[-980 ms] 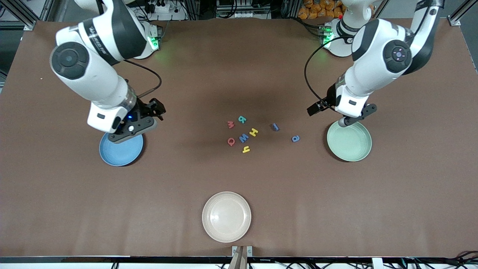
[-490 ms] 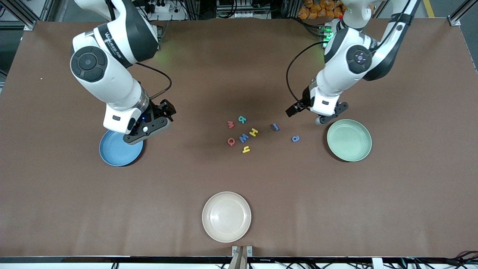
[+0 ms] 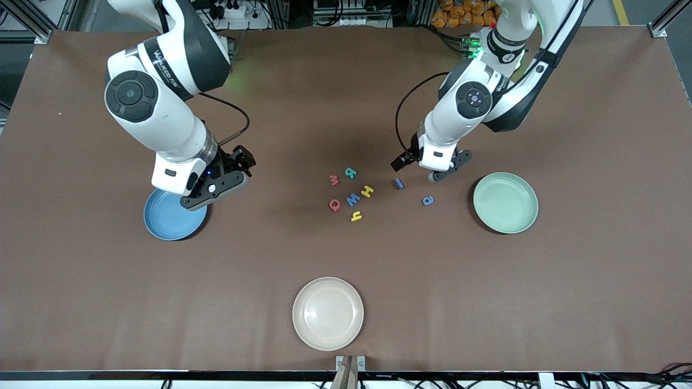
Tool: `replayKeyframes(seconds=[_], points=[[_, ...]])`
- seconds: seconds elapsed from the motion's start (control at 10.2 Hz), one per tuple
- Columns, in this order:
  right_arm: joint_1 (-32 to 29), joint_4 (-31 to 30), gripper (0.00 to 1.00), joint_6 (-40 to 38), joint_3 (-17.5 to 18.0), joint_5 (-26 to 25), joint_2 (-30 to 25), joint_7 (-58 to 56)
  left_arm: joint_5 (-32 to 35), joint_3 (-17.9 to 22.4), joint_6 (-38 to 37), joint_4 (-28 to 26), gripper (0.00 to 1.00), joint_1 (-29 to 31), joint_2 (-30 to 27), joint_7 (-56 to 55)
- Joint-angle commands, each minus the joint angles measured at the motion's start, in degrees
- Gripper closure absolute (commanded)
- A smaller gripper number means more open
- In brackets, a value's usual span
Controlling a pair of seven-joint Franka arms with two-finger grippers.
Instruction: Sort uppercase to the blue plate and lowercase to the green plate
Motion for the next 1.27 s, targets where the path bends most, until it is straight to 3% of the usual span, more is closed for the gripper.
replayKeyframes(seconds=[0.0, 0.2, 0.39, 0.49, 0.98, 1.18], points=[[-1.6, 0.1, 0.0, 0.8, 0.3, 0.1, 0.1, 0.2, 3.2, 2.0, 0.7, 0.9, 0.0, -2.1, 2.1, -1.9], [-2.9, 0.4, 0.0, 0.7, 0.2, 0.2, 0.0, -0.3, 5.2, 8.9, 1.5, 1.3, 0.0, -9.0, 4.2, -2.0], [-4.6, 0.5, 0.0, 0.6, -0.6, 3.5, -0.1, -3.2, 5.2, 17.6, 3.0, 2.9, 0.0, -17.1, 6.6, -2.1], [-5.2, 0.5, 0.0, 0.6, -1.2, 3.6, -0.1, -3.3, 5.1, 19.9, 4.2, 3.3, 0.0, -19.6, 7.9, -2.1], [-5.0, 0.4, 0.0, 1.7, -2.9, 4.6, 1.0, -4.2, 5.1, 26.8, 6.0, 5.3, 0.0, -27.3, 11.2, -2.7], [-3.5, 0.2, 0.06, 1.7, -2.7, 4.8, 1.9, -4.1, 5.1, 28.3, 6.7, 5.4, 0.0, -28.9, 12.1, -2.8]])
